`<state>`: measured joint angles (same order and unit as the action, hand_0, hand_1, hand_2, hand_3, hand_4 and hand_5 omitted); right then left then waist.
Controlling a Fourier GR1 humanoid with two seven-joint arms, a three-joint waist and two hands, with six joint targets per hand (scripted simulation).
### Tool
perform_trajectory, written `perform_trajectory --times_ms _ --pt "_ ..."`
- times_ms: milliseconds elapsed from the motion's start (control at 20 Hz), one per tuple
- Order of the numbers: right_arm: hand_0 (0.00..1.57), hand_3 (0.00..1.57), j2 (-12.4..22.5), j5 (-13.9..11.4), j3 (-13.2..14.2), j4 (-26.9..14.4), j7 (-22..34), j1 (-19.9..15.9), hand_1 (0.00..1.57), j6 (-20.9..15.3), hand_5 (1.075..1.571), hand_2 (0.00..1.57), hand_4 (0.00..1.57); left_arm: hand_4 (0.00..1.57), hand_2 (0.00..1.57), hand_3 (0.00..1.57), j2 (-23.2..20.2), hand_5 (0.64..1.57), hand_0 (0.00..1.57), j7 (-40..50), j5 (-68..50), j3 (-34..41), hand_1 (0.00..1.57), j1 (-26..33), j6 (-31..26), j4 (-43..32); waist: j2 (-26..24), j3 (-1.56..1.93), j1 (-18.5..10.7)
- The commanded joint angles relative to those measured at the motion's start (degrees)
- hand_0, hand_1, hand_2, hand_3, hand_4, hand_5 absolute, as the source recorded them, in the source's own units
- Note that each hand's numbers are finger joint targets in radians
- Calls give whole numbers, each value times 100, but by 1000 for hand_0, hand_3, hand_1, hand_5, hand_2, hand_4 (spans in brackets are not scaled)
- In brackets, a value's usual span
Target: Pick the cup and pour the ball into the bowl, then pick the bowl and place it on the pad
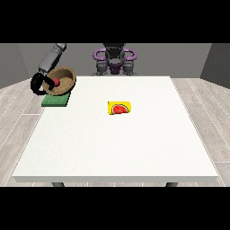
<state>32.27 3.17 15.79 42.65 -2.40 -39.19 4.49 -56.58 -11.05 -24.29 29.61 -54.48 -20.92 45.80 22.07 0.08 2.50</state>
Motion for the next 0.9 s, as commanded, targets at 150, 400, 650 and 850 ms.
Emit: perform_trajectory --times_ms 150,400,650,850 --pt "1571 586 656 -35 282 -671 -648 -345 1571 318 1552 1571 1299 127 0 0 -264 1532 0 429 -215 18 0 -353 126 455 472 3 -119" --pt "1571 321 787 -65 406 -1323 -846 -363 1571 361 1556 1571 1282 0 0 0 33 1532 0 737 -360 -122 0 -171 366 1136 376 4 -291" --pt "1571 705 1224 74 532 -1422 -715 -485 1571 870 1559 1571 1256 0 0 0 126 1529 0 604 -391 -71 0 86 362 1110 192 -4 -274" --pt "1571 1032 977 -191 196 -1184 -437 -414 1571 674 1569 1571 1229 0 0 0 294 1532 0 422 -245 -204 0 271 331 816 -240 -10 -255"
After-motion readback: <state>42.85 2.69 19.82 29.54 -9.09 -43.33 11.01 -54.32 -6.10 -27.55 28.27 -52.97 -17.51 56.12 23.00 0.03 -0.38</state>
